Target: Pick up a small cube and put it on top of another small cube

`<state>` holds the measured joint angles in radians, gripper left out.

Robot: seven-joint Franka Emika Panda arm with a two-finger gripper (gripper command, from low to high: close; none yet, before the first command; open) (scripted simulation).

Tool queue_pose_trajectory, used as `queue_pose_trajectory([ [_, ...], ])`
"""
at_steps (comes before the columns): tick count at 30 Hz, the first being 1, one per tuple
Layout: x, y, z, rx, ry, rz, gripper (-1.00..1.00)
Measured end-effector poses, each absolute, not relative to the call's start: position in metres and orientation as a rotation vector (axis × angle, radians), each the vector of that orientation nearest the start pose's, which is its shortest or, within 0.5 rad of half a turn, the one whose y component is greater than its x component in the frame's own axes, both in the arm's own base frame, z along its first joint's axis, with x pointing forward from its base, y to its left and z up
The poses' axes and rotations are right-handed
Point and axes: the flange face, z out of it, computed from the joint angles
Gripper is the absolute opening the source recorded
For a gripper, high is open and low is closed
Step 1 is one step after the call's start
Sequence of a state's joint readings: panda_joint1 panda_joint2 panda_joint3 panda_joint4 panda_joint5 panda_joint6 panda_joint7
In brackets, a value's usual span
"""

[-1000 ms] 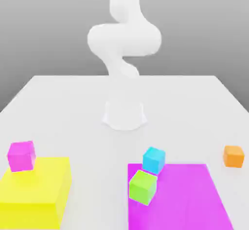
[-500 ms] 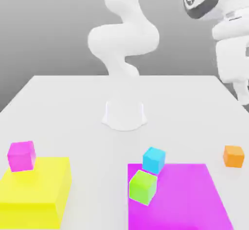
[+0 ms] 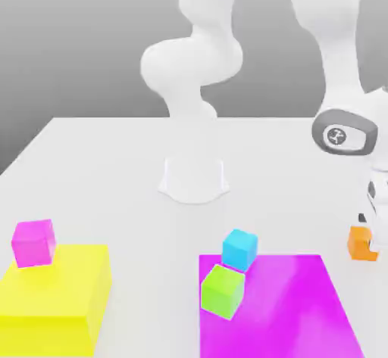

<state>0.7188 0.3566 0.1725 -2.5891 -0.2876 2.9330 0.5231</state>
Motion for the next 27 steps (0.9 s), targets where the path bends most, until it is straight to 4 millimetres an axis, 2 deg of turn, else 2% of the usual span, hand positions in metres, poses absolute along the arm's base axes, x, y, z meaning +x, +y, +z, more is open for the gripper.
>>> queue_pose_trajectory([
  [6,0.249,0.349,0.132,-2.982,-0.988,0.000,-1.00],
  [11,0.249,0.349,0.180,-2.983,-0.988,0.000,-1.00],
  [12,0.259,0.343,0.189,-2.996,-0.958,-0.004,-1.00],
  [13,0.276,0.331,0.197,-3.018,-0.902,-0.011,-1.00],
  [15,0.319,0.297,0.212,-3.070,-0.750,-0.026,-1.00],
  [16,0.342,0.272,0.220,-3.098,-0.653,-0.032,-1.00],
  [18,0.389,0.210,0.235,-3.148,-0.418,-0.040,-1.00],
  [20,0.419,0.150,0.251,-3.176,-0.219,-0.045,-1.00],
  [23,0.445,0.058,0.273,-3.188,0.065,-0.044,-1.00],
  [25,0.451,-0.006,0.288,-3.178,0.255,-0.040,-1.00],
  [27,0.447,-0.067,0.302,-3.155,0.432,-0.034,-1.00],
])
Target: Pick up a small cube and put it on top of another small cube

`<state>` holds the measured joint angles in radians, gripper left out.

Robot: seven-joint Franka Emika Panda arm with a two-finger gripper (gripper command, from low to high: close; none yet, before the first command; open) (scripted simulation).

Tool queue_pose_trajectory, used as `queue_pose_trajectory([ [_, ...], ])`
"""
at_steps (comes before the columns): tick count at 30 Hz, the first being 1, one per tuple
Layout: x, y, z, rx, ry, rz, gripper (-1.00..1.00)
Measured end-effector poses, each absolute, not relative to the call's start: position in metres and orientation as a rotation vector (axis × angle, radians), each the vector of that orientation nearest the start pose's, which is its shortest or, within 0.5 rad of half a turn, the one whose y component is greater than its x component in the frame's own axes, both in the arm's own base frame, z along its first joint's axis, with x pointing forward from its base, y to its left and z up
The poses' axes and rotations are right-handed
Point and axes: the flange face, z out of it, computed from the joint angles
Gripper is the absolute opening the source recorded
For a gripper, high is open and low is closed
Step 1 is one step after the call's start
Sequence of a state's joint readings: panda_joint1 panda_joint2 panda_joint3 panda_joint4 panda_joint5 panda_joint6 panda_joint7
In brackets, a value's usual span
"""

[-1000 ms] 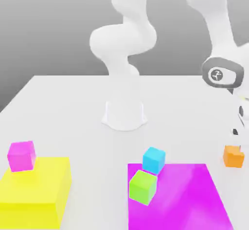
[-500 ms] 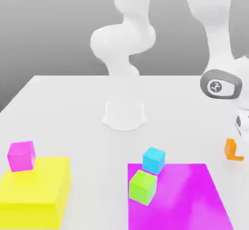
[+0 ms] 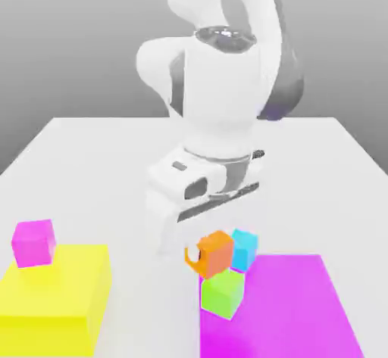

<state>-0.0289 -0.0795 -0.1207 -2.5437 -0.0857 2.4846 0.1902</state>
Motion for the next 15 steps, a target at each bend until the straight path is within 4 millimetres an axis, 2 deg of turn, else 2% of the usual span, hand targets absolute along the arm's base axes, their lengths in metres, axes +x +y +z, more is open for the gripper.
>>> queue_pose_trajectory([
  [3,0.428,-0.149,0.320,-3.101,0.667,-0.021,-1.00],
  [6,0.393,-0.224,0.334,-3.023,0.891,-0.007,-1.00],
  [7,0.381,-0.245,0.333,-2.995,0.955,-0.003,-1.00],
  [9,0.372,-0.260,0.316,-2.970,1.001,0.000,-1.00],
  [11,0.368,-0.265,0.292,-2.965,1.018,0.001,-1.00],
  [12,0.367,-0.266,0.282,-2.965,1.023,0.001,1.00],
  [15,0.367,-0.266,0.282,-2.965,1.023,0.001,1.00],
])
